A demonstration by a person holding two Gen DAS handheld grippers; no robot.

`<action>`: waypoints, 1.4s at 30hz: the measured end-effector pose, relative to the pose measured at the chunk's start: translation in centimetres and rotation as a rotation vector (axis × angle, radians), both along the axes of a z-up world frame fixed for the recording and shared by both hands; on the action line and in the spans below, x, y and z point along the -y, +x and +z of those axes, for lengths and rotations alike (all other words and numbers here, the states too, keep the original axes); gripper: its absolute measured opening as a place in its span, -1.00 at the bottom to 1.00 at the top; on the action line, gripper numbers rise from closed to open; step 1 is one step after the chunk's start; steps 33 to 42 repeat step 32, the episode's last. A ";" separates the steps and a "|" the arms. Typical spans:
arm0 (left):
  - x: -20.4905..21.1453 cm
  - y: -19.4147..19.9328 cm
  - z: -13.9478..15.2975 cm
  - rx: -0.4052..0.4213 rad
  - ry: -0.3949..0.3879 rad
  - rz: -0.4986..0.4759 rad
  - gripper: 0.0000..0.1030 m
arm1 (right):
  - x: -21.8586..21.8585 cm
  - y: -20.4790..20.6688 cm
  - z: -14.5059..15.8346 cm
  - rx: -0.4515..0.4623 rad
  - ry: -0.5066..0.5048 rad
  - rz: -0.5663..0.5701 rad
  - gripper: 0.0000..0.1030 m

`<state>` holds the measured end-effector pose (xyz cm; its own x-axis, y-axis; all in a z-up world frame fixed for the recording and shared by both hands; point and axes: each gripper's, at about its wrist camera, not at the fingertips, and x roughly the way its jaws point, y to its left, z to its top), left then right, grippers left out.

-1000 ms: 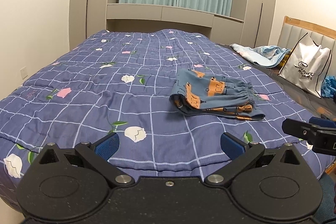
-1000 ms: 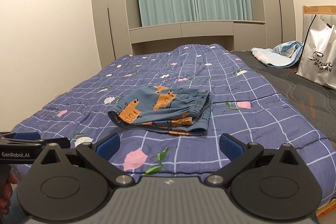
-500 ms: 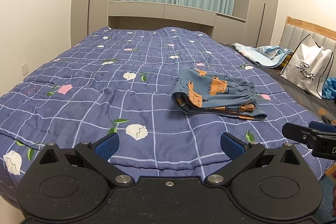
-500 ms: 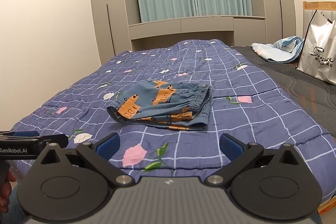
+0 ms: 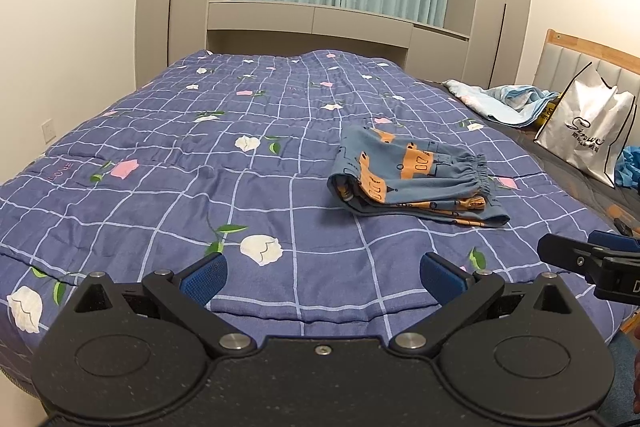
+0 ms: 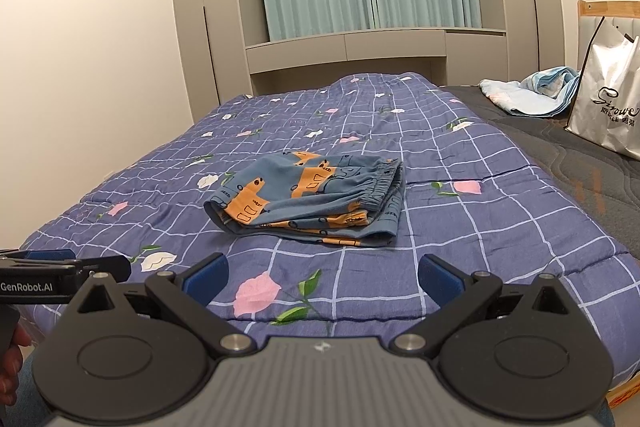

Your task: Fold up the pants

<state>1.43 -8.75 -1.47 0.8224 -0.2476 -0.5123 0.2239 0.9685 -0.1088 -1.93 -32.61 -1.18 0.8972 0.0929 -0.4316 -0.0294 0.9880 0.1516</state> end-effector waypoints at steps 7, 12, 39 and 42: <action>0.2 0.0 -0.1 -0.001 0.013 -0.003 0.99 | 0.0 0.0 0.0 0.000 0.000 0.000 1.00; 0.2 0.0 -0.1 -0.006 0.022 0.004 0.99 | -0.1 0.0 0.0 -0.002 0.000 0.000 1.00; 0.5 0.0 -0.3 -0.003 0.052 0.012 0.99 | 0.4 0.5 -0.6 -0.025 0.005 0.015 1.00; 0.5 0.0 -0.3 -0.003 0.052 0.012 0.99 | 0.4 0.5 -0.6 -0.025 0.005 0.015 1.00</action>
